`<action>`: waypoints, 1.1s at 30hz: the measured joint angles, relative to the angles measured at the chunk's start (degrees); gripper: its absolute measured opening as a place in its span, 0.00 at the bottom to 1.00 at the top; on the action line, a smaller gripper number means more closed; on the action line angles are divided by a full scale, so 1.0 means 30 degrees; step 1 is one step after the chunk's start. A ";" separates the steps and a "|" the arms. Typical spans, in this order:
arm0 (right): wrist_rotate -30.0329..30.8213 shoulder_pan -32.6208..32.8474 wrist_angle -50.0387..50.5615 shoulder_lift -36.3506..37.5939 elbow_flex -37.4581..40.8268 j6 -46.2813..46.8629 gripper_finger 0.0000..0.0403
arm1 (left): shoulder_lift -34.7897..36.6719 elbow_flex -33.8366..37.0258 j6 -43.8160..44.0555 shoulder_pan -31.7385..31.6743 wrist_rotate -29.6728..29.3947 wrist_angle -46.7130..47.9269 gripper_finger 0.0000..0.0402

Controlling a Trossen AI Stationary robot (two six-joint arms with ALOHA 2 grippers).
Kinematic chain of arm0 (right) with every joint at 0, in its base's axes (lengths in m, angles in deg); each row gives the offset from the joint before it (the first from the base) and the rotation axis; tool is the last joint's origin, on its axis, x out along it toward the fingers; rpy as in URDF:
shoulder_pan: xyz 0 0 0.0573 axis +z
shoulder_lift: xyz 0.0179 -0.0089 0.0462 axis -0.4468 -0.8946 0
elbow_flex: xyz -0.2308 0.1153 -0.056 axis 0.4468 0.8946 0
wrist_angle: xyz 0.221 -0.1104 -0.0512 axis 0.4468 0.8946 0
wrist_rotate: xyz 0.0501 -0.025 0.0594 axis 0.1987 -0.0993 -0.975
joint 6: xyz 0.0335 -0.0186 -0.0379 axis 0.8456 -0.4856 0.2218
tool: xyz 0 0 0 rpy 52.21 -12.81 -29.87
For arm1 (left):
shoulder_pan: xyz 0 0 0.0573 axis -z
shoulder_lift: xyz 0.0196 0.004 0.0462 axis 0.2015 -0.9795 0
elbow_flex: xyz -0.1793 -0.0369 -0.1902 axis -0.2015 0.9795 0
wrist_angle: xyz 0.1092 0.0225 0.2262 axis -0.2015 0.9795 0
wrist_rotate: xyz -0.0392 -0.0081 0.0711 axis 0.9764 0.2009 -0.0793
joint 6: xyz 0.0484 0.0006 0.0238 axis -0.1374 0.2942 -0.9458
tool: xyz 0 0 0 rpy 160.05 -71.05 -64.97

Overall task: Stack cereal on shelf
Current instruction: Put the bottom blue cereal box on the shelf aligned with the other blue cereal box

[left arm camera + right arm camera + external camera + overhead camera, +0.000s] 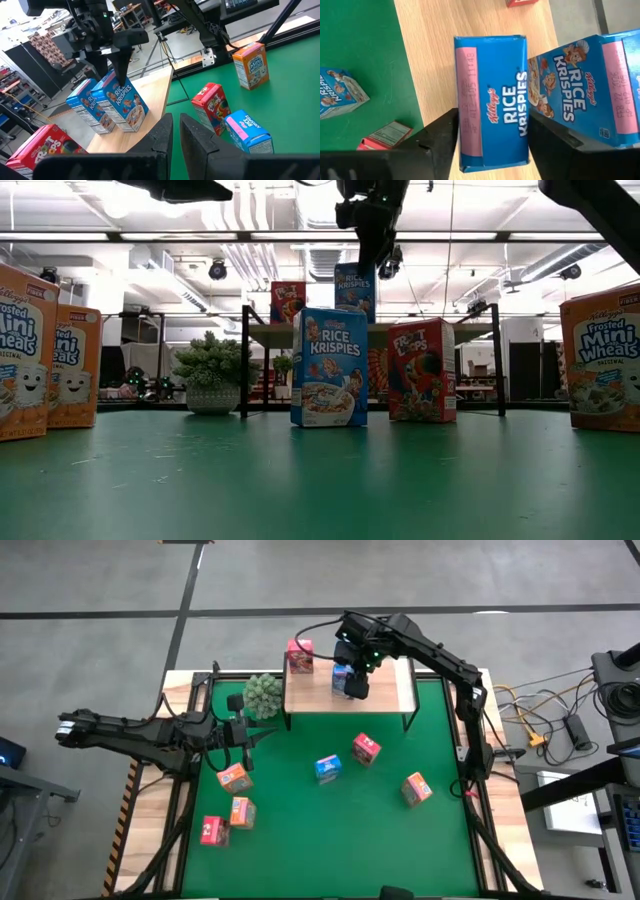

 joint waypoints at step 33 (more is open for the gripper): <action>0.2738 0.2178 -0.5279 0.0458 0.0650 0.1487 0.03 | -0.0007 0.0000 0.0101 -0.0006 0.0000 0.0357 0.04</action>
